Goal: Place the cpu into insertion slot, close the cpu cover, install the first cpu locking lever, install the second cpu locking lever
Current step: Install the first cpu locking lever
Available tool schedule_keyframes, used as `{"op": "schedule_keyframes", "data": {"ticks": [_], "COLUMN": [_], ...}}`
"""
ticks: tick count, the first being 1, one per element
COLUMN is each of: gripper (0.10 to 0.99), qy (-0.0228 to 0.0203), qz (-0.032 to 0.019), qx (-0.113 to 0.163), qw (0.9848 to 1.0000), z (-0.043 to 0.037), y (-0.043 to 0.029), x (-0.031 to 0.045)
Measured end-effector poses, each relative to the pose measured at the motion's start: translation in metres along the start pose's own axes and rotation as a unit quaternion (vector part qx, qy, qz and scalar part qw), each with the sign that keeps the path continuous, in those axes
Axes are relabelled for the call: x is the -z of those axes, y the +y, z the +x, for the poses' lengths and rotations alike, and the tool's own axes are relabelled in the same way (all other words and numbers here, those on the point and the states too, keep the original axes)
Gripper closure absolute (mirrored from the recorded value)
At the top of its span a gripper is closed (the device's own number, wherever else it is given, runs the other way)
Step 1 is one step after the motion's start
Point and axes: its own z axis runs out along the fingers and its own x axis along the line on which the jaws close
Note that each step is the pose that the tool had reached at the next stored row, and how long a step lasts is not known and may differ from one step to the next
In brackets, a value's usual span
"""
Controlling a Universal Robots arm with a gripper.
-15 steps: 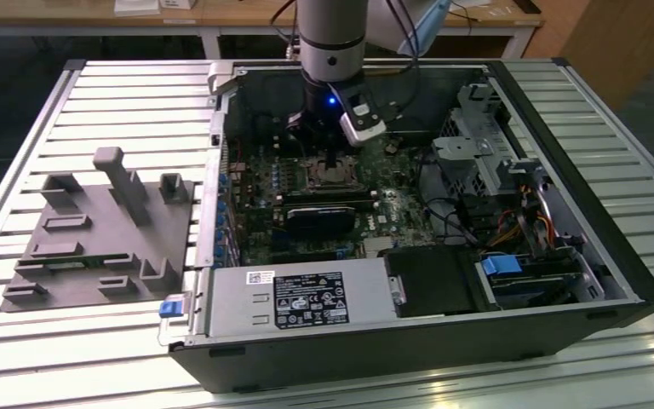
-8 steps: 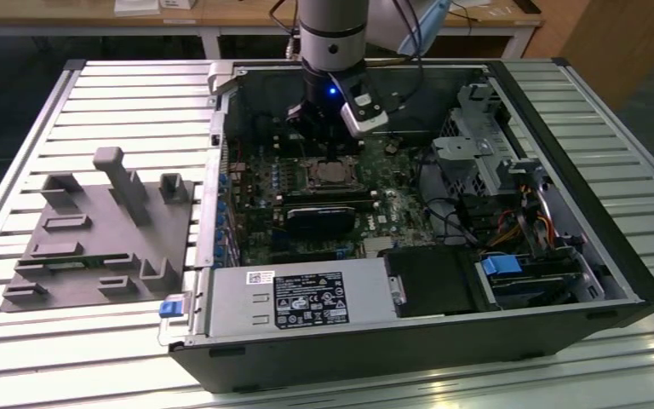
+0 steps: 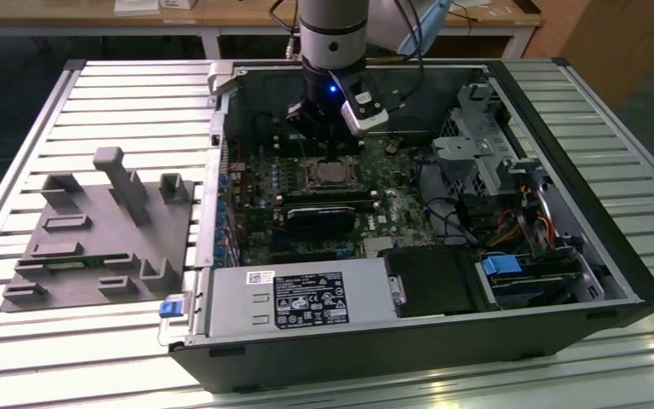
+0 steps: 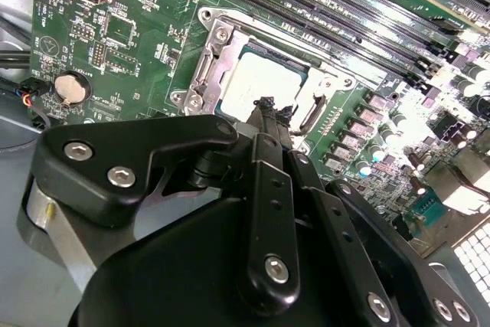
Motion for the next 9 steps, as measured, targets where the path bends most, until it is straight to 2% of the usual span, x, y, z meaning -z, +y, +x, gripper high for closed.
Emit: {"op": "schedule_keyframes", "data": {"ticks": [9], "gripper": [0.984], "qy": [0.0000], "qz": [0.0001], "qx": [0.000], "qw": [1.0000], "z": [0.0012], "y": [-0.0001], "x": [0.0003]}}
